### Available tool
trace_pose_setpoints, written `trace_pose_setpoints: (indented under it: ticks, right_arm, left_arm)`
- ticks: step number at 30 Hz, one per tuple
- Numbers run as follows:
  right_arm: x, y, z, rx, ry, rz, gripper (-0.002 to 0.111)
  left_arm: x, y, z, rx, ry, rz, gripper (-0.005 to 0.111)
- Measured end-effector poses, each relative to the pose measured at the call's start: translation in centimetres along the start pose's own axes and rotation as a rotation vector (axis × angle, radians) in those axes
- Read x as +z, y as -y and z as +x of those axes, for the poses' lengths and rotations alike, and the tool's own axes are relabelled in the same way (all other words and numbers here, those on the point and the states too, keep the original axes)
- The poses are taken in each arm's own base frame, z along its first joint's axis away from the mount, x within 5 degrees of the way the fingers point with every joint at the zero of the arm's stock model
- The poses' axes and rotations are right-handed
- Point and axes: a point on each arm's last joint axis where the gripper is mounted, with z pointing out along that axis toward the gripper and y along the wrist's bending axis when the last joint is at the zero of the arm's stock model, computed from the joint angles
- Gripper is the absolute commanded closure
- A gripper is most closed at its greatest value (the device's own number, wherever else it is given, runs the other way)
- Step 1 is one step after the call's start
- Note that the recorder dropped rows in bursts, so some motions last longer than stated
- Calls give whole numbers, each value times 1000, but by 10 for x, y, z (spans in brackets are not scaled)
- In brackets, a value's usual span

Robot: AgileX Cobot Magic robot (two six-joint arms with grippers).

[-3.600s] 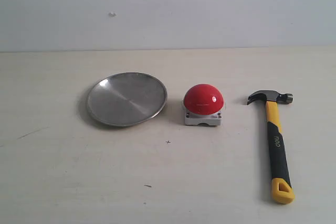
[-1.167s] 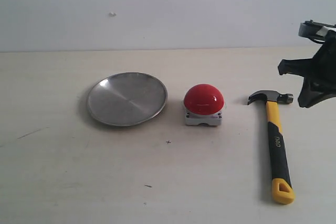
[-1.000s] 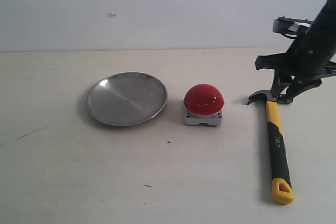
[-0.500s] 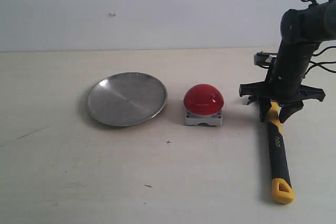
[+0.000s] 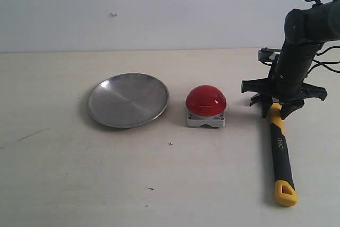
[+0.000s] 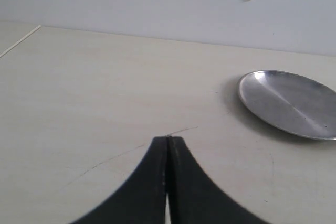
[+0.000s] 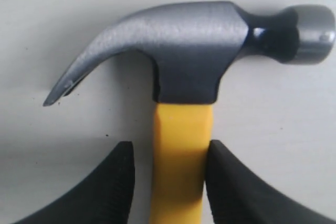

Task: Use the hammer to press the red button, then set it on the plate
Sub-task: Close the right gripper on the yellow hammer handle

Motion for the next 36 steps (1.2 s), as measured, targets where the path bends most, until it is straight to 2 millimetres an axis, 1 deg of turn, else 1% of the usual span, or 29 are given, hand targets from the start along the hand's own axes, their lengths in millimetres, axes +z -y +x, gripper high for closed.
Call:
trace_pose_setpoints:
  ticks: [16,25,29,31,32,35,36]
  right_arm:
    - [1,3,4,3,-44,32,66]
    - [2,3,3,5,-30,29,66]
    - [5,3,3,4,-10,23,69]
    - [5,3,3,4,-3,20,74]
    - [5,3,3,4,-1,20,78]
    - [5,3,2,9,3,19,97]
    - [5,3,2,7,3,19,106]
  left_arm:
    - [0,0,0,0,0,0,107]
    - [0,0,0,0,0,0,107]
    - [0,0,0,0,0,0,107]
    - [0,0,0,0,0,0,107]
    - [0,0,0,0,0,0,107]
    - [0,0,0,0,0,0,107]
    - [0,0,0,0,0,0,107]
